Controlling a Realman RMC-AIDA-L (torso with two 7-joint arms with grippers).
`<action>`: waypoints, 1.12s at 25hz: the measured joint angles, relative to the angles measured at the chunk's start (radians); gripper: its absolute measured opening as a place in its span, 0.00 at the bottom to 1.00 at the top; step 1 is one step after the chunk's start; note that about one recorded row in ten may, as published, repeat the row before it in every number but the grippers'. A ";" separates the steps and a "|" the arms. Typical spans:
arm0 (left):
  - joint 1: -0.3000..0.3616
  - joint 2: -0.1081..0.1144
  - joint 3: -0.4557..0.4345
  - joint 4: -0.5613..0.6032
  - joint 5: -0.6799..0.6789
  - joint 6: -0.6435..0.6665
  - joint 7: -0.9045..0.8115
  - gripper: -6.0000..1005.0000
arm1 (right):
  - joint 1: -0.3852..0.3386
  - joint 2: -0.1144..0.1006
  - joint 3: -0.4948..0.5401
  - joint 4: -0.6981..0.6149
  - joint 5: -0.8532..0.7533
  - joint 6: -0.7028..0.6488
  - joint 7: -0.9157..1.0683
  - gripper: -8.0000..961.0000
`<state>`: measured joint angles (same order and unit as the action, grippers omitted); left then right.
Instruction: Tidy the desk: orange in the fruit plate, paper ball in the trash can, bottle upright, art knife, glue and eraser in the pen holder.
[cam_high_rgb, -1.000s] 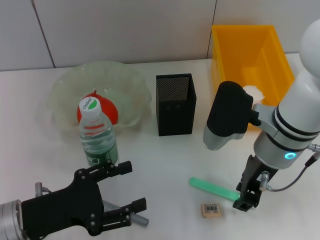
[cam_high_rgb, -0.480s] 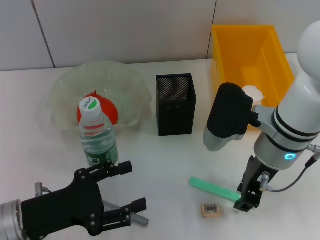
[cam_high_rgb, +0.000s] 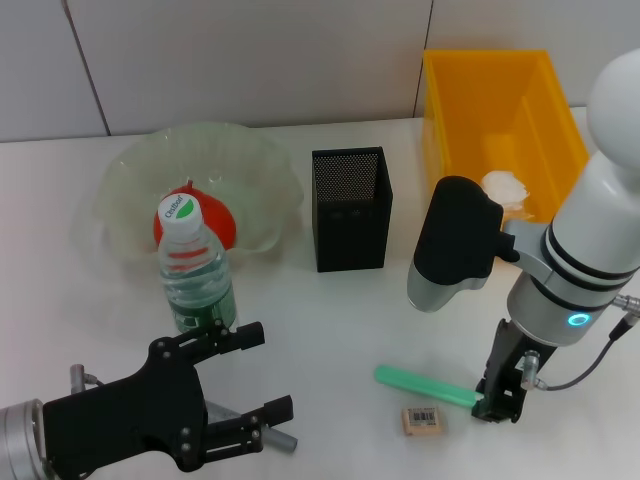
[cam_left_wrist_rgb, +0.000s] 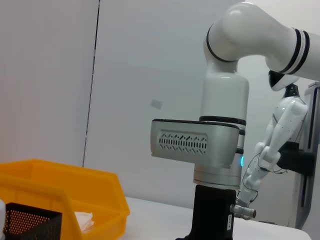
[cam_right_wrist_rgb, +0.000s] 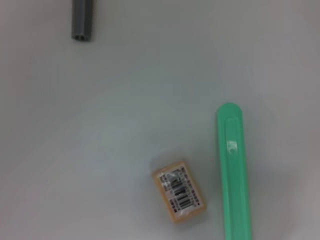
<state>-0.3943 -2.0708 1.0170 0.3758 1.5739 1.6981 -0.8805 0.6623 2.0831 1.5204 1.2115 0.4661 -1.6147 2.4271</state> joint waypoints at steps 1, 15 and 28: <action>0.000 0.000 0.000 0.000 0.000 0.000 0.000 0.79 | 0.000 0.000 0.000 0.000 0.000 0.000 0.000 0.23; 0.000 0.000 -0.008 0.000 0.000 0.014 0.000 0.79 | -0.012 -0.007 0.237 0.246 0.008 -0.237 -0.063 0.19; -0.004 -0.002 -0.013 0.000 -0.001 0.014 0.000 0.79 | 0.057 -0.023 0.374 0.576 -0.161 -0.392 -0.218 0.19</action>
<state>-0.3985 -2.0724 1.0040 0.3758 1.5725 1.7126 -0.8805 0.7192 2.0604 1.8948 1.7878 0.3056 -2.0067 2.2092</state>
